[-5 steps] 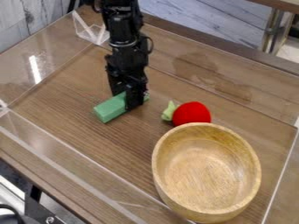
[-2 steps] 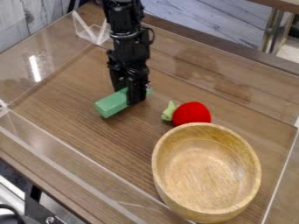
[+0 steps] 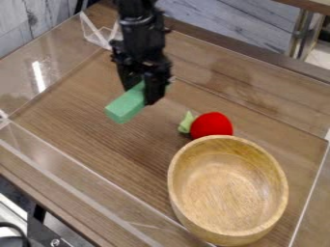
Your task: Put the green stick in the brown bowl
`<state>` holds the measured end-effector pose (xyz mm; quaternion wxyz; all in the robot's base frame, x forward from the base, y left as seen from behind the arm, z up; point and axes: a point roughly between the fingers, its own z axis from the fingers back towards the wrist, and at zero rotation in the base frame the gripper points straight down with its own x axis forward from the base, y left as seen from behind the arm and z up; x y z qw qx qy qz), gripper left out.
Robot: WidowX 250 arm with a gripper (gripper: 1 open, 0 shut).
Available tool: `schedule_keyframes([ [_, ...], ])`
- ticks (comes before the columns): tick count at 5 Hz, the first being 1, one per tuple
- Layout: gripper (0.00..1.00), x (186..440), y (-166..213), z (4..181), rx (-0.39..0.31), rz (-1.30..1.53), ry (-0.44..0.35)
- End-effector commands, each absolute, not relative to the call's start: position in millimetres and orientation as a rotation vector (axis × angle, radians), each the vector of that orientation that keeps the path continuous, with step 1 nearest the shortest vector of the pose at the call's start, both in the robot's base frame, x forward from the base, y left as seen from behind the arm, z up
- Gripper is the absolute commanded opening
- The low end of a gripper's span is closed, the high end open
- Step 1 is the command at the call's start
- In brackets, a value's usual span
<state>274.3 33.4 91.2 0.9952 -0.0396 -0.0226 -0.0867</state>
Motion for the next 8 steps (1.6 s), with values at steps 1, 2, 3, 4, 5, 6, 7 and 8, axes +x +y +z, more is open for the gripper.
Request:
schedule_keyframes([
  [1,0.0,259,-1,102.7,-0.071,-0.166,-0.103],
  [2,0.0,254,-35,94.7,-0.075,-0.131,-0.107],
  [3,0.0,251,-63,85.1,-0.075,-0.126,-0.11],
  [4,0.0,237,-89,72.7,-0.085,-0.225,-0.111],
  [5,0.0,228,-98,70.1,-0.082,-0.317,-0.16],
  [6,0.0,229,-92,82.0,-0.076,-0.327,-0.18],
  [7,0.0,232,-86,89.8,-0.072,-0.334,-0.193],
  [8,0.0,234,-80,95.9,-0.072,-0.334,-0.201],
])
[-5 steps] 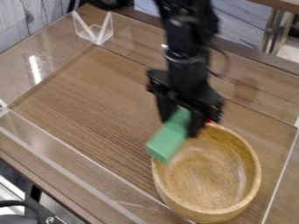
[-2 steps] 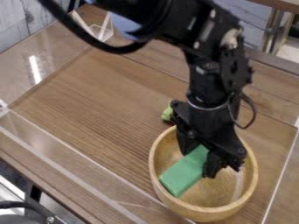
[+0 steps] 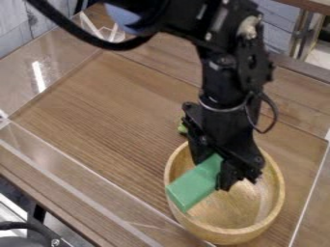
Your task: Put the green stick in the brown bowl
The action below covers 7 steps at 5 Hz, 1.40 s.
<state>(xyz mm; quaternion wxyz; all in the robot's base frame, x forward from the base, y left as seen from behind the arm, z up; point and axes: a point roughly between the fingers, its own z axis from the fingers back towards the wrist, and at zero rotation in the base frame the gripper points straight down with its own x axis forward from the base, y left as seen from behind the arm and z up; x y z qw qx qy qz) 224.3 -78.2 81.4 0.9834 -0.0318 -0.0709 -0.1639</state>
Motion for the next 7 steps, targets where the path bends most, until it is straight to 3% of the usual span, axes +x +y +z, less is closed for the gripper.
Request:
schedule_keyframes([
  [1,0.0,237,-80,90.4,-0.068,-0.263,-0.214],
  [2,0.0,237,-81,82.2,-0.058,-0.194,-0.215],
  [4,0.0,237,-75,103.0,-0.065,-0.257,-0.216],
  [7,0.0,239,-92,102.4,-0.049,-0.136,-0.21],
])
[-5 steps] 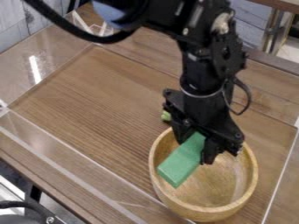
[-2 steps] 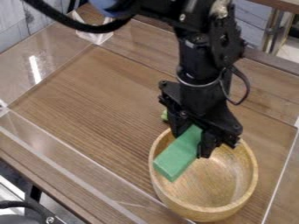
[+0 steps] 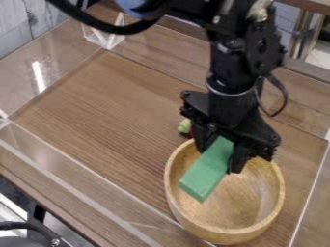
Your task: Put the green stick in the brown bowl
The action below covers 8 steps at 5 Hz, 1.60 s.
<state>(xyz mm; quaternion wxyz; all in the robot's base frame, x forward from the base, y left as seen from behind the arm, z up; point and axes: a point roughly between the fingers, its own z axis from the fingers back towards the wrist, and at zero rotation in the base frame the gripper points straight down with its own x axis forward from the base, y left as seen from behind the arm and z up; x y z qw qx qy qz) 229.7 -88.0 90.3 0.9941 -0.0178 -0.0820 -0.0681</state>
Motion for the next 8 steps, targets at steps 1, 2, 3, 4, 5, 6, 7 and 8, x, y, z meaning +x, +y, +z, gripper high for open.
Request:
schedule_keyframes([
  [1,0.0,239,-92,106.7,-0.043,-0.112,-0.204],
  [2,0.0,238,-93,95.5,-0.041,-0.123,-0.195],
  [3,0.0,236,-94,84.8,-0.04,-0.134,-0.19],
  [4,1.0,233,-92,85.0,-0.041,-0.111,-0.178],
  [5,1.0,230,-90,85.6,-0.04,-0.105,-0.167],
  [6,1.0,227,-87,83.4,-0.039,-0.1,-0.153],
  [7,1.0,224,-81,81.5,-0.032,-0.013,-0.144],
  [8,1.0,222,-74,82.6,-0.025,0.073,-0.138],
])
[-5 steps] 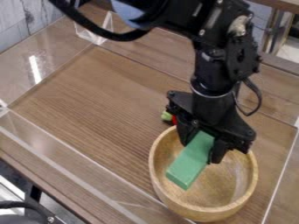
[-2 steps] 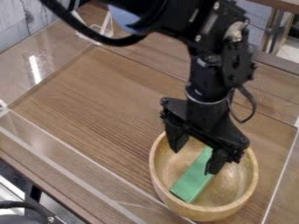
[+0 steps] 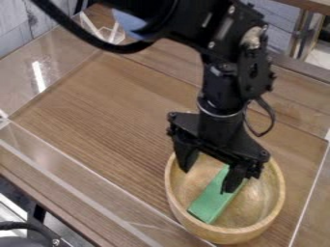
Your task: Put the green stick in the brown bowl
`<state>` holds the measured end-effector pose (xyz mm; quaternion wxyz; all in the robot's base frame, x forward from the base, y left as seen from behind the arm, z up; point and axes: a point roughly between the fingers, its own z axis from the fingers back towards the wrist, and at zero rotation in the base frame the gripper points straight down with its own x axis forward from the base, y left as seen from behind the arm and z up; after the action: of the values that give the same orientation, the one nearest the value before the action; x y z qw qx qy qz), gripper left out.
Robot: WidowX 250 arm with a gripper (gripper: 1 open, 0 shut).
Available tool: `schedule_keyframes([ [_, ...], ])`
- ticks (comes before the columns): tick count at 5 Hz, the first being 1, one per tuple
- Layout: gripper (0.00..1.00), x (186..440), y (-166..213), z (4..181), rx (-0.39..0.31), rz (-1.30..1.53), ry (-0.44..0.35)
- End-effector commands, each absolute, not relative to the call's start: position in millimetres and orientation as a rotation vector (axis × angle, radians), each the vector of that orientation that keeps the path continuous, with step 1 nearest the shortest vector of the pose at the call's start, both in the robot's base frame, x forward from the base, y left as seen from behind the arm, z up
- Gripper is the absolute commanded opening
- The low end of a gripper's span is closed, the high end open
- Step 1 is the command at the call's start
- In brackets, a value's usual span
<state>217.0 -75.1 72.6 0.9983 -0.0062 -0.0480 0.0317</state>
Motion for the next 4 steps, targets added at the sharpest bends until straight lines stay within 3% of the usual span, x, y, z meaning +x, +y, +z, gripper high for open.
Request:
schedule_keyframes([
  [1,1.0,220,-69,83.2,-0.017,0.157,-0.133],
  [4,1.0,209,-83,87.6,-0.007,0.176,-0.112],
])
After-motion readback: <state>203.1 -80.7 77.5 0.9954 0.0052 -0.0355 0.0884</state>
